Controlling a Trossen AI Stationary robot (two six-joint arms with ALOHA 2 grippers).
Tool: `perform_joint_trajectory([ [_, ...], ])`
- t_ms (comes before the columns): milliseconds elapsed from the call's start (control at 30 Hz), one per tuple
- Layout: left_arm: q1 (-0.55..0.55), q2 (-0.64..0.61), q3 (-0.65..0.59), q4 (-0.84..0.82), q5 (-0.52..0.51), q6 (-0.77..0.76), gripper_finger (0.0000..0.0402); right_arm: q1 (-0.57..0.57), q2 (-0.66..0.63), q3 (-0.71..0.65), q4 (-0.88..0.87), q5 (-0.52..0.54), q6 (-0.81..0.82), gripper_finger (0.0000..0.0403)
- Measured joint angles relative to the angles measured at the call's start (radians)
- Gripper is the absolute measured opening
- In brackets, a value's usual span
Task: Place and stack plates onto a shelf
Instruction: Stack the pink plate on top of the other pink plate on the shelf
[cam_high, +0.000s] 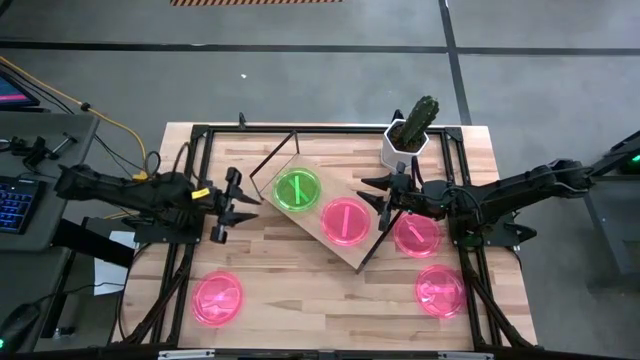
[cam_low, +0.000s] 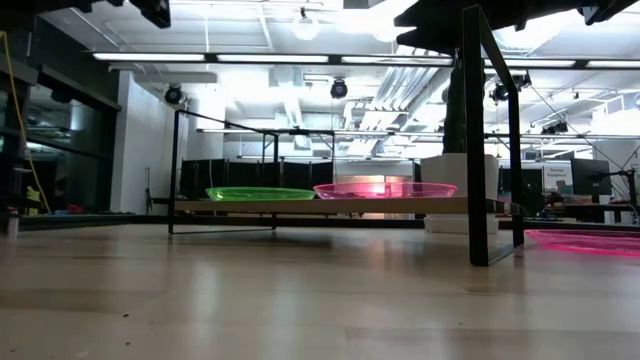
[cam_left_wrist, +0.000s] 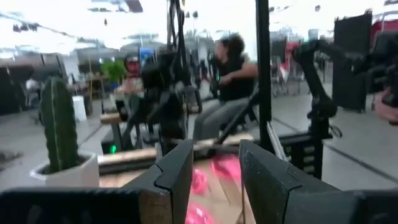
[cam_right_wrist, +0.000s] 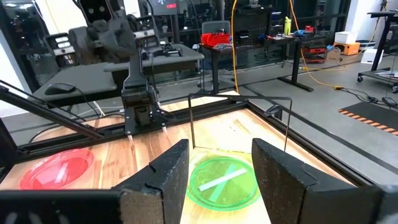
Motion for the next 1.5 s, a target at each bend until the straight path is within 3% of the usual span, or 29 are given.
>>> perform_joint_trajectory([
  [700,0.08,0.001,0.0,-0.021,-0.008,-0.002,0.0122,0.0,0.0,0.0,-0.008,0.009,-0.031,0.0163],
  [767,0.08,0.001,0.0,-0.021,-0.008,-0.002,0.0122,0.001,0.001,0.0,0.02,0.079,-0.003,0.0163],
  [867,0.08,0.001,0.0,-0.021,-0.008,-0.002,0.0122,0.0,-0.002,0.006,0.073,0.278,0.086,0.0163],
  [967,0.08,0.001,0.0,-0.021,-0.008,-0.001,0.0122,0.003,-0.023,0.081,-0.004,0.438,0.002,0.0163],
  [1067,0.08,0.001,0.0,-0.022,-0.008,0.009,0.0122,0.027,-0.047,0.233,-0.281,0.592,-0.005,0.0163],
  [1200,0.08,0.001,0.0,-0.033,-0.009,0.015,0.0122,0.07,-0.041,0.486,-0.877,0.711,0.287,0.0163],
  [1367,0.08,0.001,0.0,-0.044,-0.011,0.015,0.0122,0.062,-0.003,0.662,-1.578,0.617,0.853,0.0163],
  [1500,0.08,0.001,0.0,-0.044,-0.011,0.015,0.0122,0.045,0.011,0.649,-1.925,0.468,1.241,0.0163],
])
